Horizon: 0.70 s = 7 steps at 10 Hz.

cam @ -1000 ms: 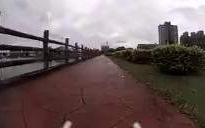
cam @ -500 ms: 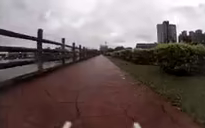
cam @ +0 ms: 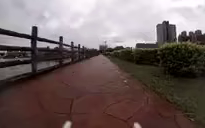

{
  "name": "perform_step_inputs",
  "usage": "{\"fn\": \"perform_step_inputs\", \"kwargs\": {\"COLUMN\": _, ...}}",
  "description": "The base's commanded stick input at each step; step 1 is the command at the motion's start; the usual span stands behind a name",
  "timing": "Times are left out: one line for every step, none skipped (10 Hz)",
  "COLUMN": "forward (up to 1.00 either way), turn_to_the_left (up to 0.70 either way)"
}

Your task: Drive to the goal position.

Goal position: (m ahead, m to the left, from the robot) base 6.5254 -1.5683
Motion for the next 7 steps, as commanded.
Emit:
{"fn": "perform_step_inputs", "kwargs": {"forward": 0.50, "turn_to_the_left": 0.00}}
{"fn": "perform_step_inputs", "kwargs": {"forward": 0.50, "turn_to_the_left": 0.00}}
{"fn": "perform_step_inputs", "kwargs": {"forward": 0.50, "turn_to_the_left": 0.00}}
{"fn": "perform_step_inputs", "kwargs": {"forward": 0.50, "turn_to_the_left": 0.00}}
{"fn": "perform_step_inputs", "kwargs": {"forward": 0.50, "turn_to_the_left": 0.00}}
{"fn": "perform_step_inputs", "kwargs": {"forward": 0.50, "turn_to_the_left": 0.00}}
{"fn": "perform_step_inputs", "kwargs": {"forward": 0.50, "turn_to_the_left": 0.00}}
